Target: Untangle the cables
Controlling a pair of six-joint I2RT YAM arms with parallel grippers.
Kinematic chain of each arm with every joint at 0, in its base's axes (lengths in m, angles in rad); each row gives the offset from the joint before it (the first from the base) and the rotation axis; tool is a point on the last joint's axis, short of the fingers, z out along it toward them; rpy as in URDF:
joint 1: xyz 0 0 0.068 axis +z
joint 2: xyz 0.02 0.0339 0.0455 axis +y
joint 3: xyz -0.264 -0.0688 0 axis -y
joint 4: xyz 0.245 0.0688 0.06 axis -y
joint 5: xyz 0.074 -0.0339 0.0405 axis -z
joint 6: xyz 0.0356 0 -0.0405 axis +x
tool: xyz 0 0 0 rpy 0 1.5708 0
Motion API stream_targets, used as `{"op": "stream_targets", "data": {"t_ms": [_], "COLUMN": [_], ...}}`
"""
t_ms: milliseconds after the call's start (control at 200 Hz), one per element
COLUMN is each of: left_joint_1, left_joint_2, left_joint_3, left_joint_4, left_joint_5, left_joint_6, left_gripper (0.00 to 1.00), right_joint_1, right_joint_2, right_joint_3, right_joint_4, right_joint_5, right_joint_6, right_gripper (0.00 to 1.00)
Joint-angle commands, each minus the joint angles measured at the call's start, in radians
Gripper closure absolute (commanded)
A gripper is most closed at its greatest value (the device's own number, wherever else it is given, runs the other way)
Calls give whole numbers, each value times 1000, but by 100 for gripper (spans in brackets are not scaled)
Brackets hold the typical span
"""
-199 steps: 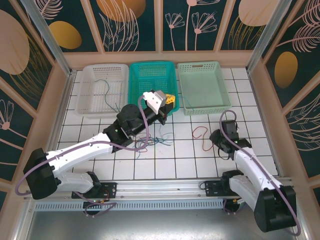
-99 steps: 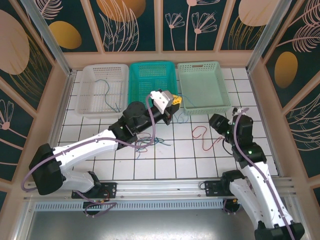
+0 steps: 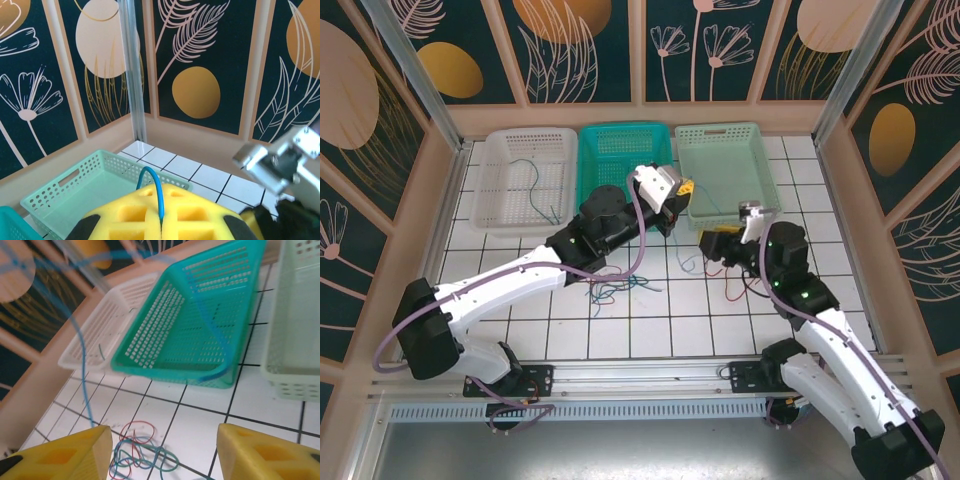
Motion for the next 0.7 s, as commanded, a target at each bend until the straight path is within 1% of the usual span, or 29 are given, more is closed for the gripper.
{"op": "stream_targets", "data": {"t_ms": [0, 70, 150, 430, 530, 696], "left_joint_1": [3, 3, 2, 3, 2, 3], "left_joint_2": [22, 30, 35, 38, 35, 42], "left_joint_3": [48, 57, 62, 76, 76, 76], "left_joint_4": [-26, -26, -16, 7, 18, 34], "left_joint_5": [16, 24, 35, 68, 76, 65], "left_joint_6": [-19, -24, -32, -64, -75, -83], "left_gripper": [100, 100, 100, 100, 100, 100], "right_joint_1": [55, 81, 98, 99, 101, 114], "right_joint_2": [29, 66, 113, 280, 326, 392], "right_joint_3": [-13, -3, 12, 27, 38, 66], "right_joint_4": [129, 146, 156, 285, 341, 392], "right_joint_5": [24, 36, 77, 161, 147, 72], "right_joint_6": [-56, -78, -98, -157, -162, -155], "right_gripper": [38, 36, 34, 30, 30, 31]}}
